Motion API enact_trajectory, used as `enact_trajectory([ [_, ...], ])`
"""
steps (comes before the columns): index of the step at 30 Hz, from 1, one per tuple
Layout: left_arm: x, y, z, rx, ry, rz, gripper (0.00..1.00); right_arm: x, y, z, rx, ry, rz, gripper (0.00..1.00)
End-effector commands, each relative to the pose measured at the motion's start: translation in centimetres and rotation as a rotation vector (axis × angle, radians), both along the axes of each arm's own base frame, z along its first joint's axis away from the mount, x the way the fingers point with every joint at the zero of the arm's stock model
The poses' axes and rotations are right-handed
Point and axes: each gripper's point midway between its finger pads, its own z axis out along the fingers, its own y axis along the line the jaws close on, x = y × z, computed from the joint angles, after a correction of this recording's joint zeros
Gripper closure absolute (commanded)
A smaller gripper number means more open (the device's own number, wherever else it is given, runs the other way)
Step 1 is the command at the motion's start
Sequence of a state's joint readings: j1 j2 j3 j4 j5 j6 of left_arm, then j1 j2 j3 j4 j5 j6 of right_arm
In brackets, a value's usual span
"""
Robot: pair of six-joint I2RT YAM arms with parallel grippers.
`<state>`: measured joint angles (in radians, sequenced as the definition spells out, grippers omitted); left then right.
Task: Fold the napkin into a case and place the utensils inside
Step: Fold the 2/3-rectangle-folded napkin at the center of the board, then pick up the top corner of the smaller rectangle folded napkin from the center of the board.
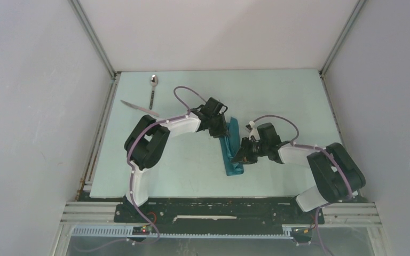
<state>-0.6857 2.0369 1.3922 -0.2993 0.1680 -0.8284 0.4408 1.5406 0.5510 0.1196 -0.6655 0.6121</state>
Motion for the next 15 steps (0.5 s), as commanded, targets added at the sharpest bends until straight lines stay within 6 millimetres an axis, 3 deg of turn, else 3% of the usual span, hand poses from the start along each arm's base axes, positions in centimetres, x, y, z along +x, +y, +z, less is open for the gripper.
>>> enact_trajectory([
  [1, 0.1, 0.3, 0.2, -0.02, -0.012, -0.006, 0.71, -0.3, -0.2, 2.9, 0.001, -0.052, 0.019, 0.66],
  [5, -0.1, 0.4, 0.0, -0.046, -0.007, -0.005, 0.74, 1.3, -1.2, 5.6, -0.042, -0.113, -0.044, 0.39],
  [8, -0.3, 0.3, -0.2, -0.061, 0.001, -0.008, 0.76, 4.9, -2.7, 7.4, -0.118, -0.182, -0.194, 0.26],
  [11, -0.4, 0.3, -0.2, -0.08, 0.008, -0.002, 0.76, 9.2, -3.3, 8.2, -0.172, -0.215, -0.328, 0.26],
  [15, -0.3, 0.7, -0.3, -0.09, 0.015, 0.004, 0.76, 13.9, -2.9, 8.2, -0.219, -0.242, -0.401, 0.38],
])
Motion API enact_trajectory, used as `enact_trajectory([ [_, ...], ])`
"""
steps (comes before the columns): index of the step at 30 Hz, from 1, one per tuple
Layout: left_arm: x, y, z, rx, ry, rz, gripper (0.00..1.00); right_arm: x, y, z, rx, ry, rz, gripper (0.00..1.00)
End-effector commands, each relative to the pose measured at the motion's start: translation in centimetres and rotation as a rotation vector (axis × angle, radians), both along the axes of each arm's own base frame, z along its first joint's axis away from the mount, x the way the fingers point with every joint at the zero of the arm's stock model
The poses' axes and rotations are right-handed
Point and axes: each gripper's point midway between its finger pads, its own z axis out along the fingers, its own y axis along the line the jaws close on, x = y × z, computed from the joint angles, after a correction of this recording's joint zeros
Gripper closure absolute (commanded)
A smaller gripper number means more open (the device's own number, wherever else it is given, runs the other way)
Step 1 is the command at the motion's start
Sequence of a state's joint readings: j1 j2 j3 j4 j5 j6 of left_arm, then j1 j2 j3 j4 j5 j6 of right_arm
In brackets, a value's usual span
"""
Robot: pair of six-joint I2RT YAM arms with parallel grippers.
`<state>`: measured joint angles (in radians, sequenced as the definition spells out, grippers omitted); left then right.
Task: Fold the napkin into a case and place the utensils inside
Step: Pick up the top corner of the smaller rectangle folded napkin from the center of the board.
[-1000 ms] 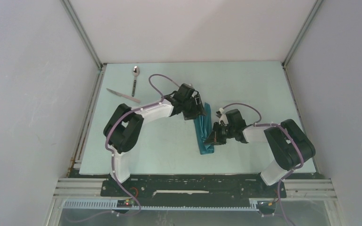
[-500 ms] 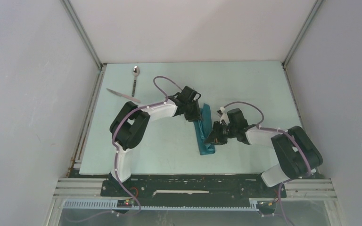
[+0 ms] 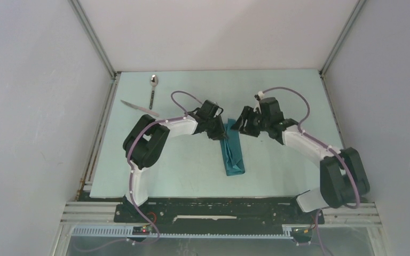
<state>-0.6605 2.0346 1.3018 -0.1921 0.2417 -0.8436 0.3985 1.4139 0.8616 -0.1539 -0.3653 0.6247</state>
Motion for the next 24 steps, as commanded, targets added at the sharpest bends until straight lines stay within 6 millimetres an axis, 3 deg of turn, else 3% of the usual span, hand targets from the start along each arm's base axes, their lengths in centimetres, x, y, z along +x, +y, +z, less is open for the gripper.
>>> enact_trajectory([
  [1, 0.3, 0.4, 0.9, -0.027, -0.013, 0.015, 0.76, 5.4, -0.7, -1.3, -0.084, -0.01, -0.151, 0.41],
  [6, 0.3, 0.4, 0.9, -0.047, -0.008, 0.016, 0.77, 8.6, 1.1, -2.2, -0.114, 0.0, -0.159, 0.45],
  [12, 0.2, 0.5, 0.8, -0.05, -0.002, 0.016, 0.77, 10.5, 1.9, -4.0, -0.246, -0.006, -0.174, 0.46],
  [17, 0.3, 0.5, 0.7, -0.057, 0.0, 0.018, 0.77, 11.2, 2.4, -5.4, -0.313, -0.003, -0.146, 0.57],
  [24, 0.3, 0.6, 0.7, -0.055, -0.003, 0.021, 0.77, 11.2, 1.9, -6.5, -0.443, -0.002, -0.154, 0.54],
])
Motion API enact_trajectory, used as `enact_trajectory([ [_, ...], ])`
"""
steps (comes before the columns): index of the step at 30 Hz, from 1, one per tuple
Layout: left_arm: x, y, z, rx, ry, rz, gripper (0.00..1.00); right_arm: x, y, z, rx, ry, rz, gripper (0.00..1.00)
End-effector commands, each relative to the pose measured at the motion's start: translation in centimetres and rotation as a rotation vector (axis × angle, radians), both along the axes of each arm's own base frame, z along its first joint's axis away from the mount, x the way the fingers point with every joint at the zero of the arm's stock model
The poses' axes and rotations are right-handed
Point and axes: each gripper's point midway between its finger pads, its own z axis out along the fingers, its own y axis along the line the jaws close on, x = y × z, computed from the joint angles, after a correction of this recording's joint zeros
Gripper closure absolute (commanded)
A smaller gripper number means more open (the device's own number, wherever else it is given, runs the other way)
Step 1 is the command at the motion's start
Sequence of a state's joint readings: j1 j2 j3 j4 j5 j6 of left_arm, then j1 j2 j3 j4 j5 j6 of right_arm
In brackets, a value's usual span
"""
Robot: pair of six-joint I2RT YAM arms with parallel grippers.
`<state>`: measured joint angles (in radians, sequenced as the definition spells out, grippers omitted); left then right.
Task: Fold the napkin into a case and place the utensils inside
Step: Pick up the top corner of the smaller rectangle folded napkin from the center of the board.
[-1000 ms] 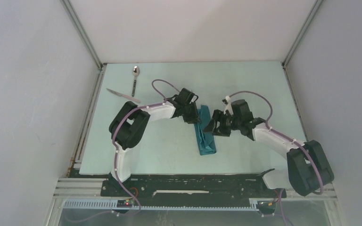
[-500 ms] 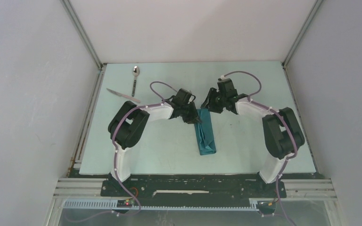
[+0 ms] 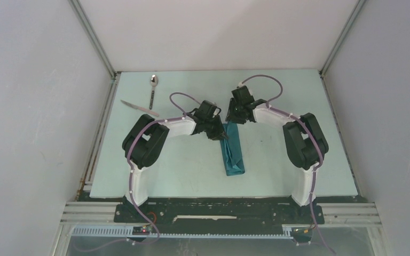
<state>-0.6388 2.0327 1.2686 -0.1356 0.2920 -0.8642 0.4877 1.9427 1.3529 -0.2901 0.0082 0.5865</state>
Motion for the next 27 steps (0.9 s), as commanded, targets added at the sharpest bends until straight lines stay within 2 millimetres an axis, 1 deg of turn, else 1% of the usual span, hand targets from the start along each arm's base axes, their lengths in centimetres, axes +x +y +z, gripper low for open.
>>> enact_trajectory([
  [1, 0.1, 0.5, 0.7, -0.001, -0.018, 0.015, 0.77, 0.1, -0.5, -0.1, -0.124, -0.017, -0.003, 0.54],
  [3, 0.1, 0.5, 0.6, -0.001, -0.017, 0.015, 0.77, 0.1, -0.4, -0.2, -0.142, -0.021, 0.004, 0.56],
  [6, 0.0, 0.6, 0.5, -0.001, -0.014, 0.016, 0.78, 0.1, -0.3, -0.3, -0.146, -0.019, 0.012, 0.67],
  [12, -0.1, 0.6, 0.6, -0.003, -0.015, 0.016, 0.77, 0.1, 0.0, 0.1, -0.136, -0.024, 0.024, 0.98],
  [13, -0.1, 0.7, 0.6, -0.004, -0.014, 0.017, 0.77, 0.1, 0.0, 0.4, -0.131, -0.027, 0.028, 1.0],
  [14, -0.1, 0.8, 0.7, -0.007, -0.013, 0.019, 0.77, 0.0, 0.2, 0.7, -0.122, -0.03, 0.039, 1.0],
  [17, -0.1, 1.0, 1.3, -0.035, -0.013, 0.021, 0.7, -0.3, 0.7, 1.7, -0.091, -0.046, 0.072, 1.0],
  [22, -0.1, 1.2, 2.9, -0.113, -0.029, 0.022, 0.58, -1.2, 1.6, 3.2, 0.048, -0.046, 0.128, 1.0],
  [23, -0.1, 1.2, 3.5, -0.137, -0.036, 0.021, 0.56, -1.3, 1.8, 3.4, 0.067, -0.046, 0.139, 1.0],
  [25, 0.1, 1.4, 4.2, -0.174, -0.052, 0.027, 0.53, -1.5, 2.2, 3.6, 0.114, -0.038, 0.164, 1.0],
  [27, 0.3, 1.9, 4.5, -0.191, -0.054, 0.041, 0.53, -1.7, 2.4, 3.3, 0.16, -0.012, 0.177, 1.0],
])
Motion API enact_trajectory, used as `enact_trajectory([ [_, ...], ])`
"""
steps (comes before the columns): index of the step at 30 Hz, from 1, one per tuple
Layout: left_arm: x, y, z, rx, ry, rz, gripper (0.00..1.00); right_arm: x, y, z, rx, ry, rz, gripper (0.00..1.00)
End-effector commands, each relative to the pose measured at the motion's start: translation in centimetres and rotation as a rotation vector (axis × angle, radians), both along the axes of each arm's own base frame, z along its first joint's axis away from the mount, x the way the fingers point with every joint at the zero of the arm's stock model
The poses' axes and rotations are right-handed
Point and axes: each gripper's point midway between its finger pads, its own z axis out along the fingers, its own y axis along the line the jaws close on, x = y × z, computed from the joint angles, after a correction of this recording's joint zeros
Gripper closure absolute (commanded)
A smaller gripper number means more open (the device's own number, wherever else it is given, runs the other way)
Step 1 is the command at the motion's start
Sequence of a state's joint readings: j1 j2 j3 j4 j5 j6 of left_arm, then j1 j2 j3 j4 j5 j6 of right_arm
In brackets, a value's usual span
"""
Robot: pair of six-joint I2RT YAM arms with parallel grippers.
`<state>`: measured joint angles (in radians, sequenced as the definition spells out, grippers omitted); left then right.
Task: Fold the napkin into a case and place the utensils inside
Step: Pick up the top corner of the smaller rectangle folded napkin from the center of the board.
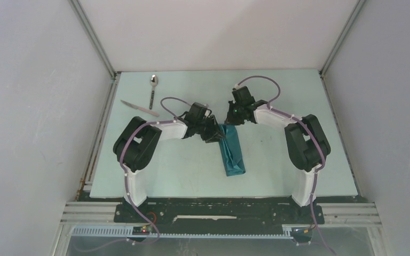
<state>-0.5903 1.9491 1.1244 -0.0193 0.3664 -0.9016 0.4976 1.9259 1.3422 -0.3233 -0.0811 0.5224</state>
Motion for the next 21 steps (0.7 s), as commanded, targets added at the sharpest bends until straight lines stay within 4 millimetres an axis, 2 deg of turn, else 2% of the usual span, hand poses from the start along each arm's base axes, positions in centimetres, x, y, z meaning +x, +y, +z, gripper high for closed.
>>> enact_trajectory([
  [1, 1.2, 0.5, 3.9, -0.109, -0.065, 0.026, 0.54, 0.1, 1.4, 3.2, 0.171, -0.028, 0.067, 1.0],
  [9, 2.6, 2.8, 4.2, -0.133, -0.072, 0.095, 0.57, -1.0, 2.3, 2.3, 0.278, 0.031, 0.12, 1.0],
  [14, 4.2, 2.2, 5.0, -0.17, -0.087, 0.104, 0.56, -1.0, 2.7, 2.3, 0.332, 0.052, 0.135, 1.0],
  [21, 5.2, 1.1, 4.1, -0.192, -0.052, 0.098, 0.63, -1.3, 2.9, 2.1, 0.35, 0.066, 0.16, 1.0],
])
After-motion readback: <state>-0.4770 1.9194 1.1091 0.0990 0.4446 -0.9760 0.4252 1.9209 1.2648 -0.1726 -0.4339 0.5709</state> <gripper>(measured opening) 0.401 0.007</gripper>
